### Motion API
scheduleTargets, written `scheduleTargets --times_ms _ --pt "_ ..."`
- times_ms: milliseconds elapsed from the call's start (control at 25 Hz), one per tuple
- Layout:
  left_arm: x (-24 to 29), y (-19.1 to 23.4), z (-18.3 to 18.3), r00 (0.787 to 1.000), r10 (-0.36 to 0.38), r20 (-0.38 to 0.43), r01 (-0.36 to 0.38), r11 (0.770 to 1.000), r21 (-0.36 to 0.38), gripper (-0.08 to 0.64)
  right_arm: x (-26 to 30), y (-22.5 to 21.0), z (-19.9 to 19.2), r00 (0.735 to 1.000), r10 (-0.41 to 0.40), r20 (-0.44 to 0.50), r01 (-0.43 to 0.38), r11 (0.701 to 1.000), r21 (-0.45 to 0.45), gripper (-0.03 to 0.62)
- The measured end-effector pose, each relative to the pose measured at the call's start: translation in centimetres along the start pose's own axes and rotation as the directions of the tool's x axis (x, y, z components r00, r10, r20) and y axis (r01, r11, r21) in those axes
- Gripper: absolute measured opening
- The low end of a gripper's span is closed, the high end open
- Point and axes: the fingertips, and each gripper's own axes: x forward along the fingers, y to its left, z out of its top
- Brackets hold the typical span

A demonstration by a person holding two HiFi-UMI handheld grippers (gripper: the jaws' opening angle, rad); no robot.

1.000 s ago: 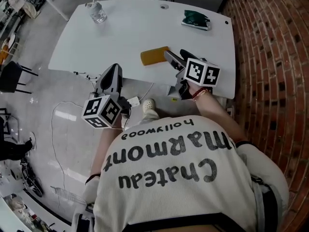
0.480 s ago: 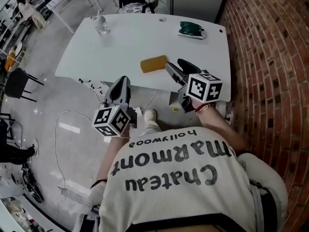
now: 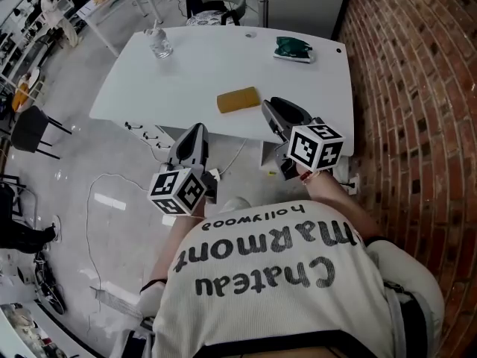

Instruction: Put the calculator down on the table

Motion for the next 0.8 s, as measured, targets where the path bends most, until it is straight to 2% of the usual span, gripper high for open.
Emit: scheduleTargets --times_ms 400,520,800 --pt "0.4 -1.8 0.4 0.999 -0.044 0.003 0.044 0.998 0.043 0.0 -1.5 -0.1 1.4 0.998 -0.004 0.068 0.006 1.0 -0.026 0.004" --pt "0.3 -1.5 0.2 0.999 -0.038 -0.001 0.038 0.998 0.04 0.0 -1.5 0.0 1.2 0.998 0.01 0.062 -0.008 1.0 -0.025 0.003" --pt "-0.3 -0.9 -0.7 1.0 -0.012 -0.01 0.012 1.0 0.025 0.0 -1.2 -0.6 -0.1 1.0 -0.016 0.01 0.016 0.999 -0.045 0.003"
